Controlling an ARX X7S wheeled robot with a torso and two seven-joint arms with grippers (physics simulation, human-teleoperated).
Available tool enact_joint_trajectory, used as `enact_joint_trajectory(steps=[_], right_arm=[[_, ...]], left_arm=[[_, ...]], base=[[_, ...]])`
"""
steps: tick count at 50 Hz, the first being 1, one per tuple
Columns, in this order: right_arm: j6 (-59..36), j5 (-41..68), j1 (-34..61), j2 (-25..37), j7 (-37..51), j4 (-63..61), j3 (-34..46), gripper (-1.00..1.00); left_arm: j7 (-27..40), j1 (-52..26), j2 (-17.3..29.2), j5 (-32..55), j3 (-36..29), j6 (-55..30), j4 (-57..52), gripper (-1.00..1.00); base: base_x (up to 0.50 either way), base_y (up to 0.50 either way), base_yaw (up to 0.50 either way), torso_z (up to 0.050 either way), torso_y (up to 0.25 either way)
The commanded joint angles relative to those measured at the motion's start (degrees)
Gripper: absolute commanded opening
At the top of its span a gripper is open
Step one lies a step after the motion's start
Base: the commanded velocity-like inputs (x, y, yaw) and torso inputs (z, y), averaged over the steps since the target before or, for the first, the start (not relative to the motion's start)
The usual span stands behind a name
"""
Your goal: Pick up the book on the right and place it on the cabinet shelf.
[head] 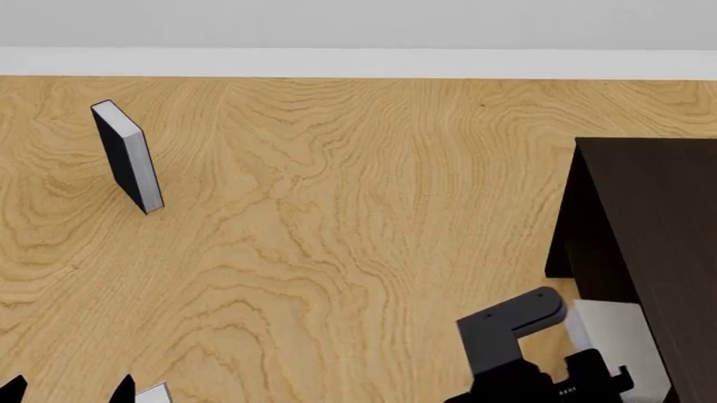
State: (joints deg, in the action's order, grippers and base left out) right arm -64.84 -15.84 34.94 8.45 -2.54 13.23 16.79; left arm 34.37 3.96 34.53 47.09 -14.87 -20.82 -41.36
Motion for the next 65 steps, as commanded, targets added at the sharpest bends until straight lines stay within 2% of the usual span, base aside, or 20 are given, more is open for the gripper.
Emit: enact_joint_trajectory(steps=[1,32,65], right_arm=[[0.18,-4.62,0.38,1.76,3.40,0.18,-1.03,1.00],[3.21,-3.42,0.60,3.25,5.86,4.20,-3.64,1.00],[13.76,-0.48,5.34,3.63,8.74,15.28,-5.45,1.00]], left_arm=[[0.01,0.03,0.06,-0.10,-0.09,0.17,0.15,1.00],[0.55,-0.27,0.25,-0.16,-0.52,-0.03,0.09,1.00],[0.45,0.10,0.74,0.03,-0.39,0.63,0.02,1.00]], base=[[0.00,0.00,0.00,0.000,0.000],[0.00,0.00,0.00,0.000,0.000],[0.00,0.00,0.00,0.000,0.000]])
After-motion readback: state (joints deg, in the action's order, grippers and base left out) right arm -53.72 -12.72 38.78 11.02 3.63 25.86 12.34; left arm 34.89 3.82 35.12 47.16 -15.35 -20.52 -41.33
